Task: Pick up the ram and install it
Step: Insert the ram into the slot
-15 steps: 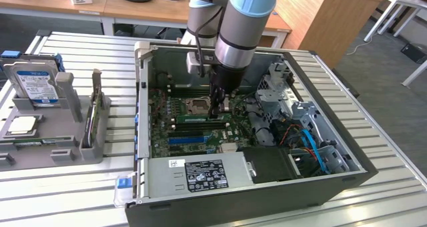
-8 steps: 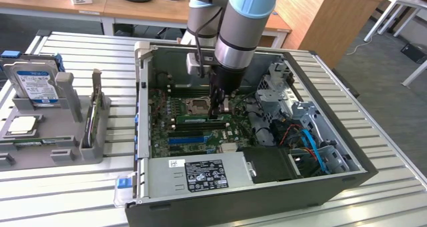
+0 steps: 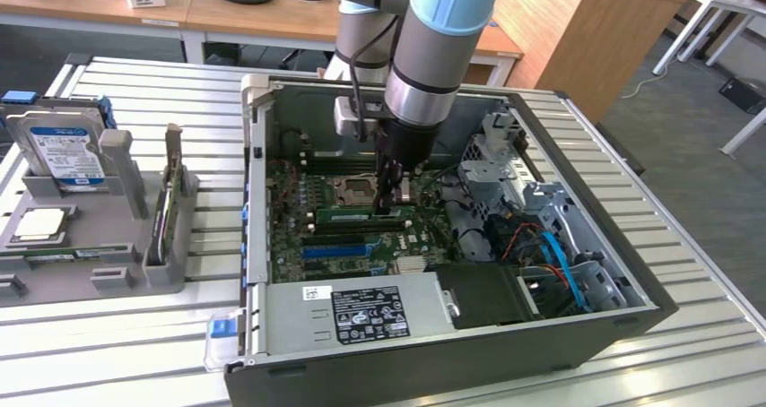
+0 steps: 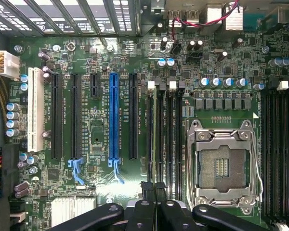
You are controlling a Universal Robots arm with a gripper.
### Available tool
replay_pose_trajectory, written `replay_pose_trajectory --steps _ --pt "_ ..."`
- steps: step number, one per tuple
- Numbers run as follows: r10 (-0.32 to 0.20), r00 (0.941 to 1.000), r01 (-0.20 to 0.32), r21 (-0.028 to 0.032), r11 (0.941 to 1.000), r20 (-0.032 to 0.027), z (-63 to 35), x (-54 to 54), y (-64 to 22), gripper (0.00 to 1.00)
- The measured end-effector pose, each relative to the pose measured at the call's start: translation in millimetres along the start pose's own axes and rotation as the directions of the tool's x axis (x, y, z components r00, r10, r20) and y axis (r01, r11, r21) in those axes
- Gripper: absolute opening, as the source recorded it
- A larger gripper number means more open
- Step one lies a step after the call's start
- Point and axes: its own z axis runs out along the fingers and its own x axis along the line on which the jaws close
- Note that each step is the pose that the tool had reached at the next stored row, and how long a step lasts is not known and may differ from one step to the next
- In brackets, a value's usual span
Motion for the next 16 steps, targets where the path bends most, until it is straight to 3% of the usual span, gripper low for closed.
replay_pose_trajectory --steps 16 --pt "-0.001 1.0000 0.001 0.0000 1.0000 0.0001 2.7 0.0 -0.1 0.12"
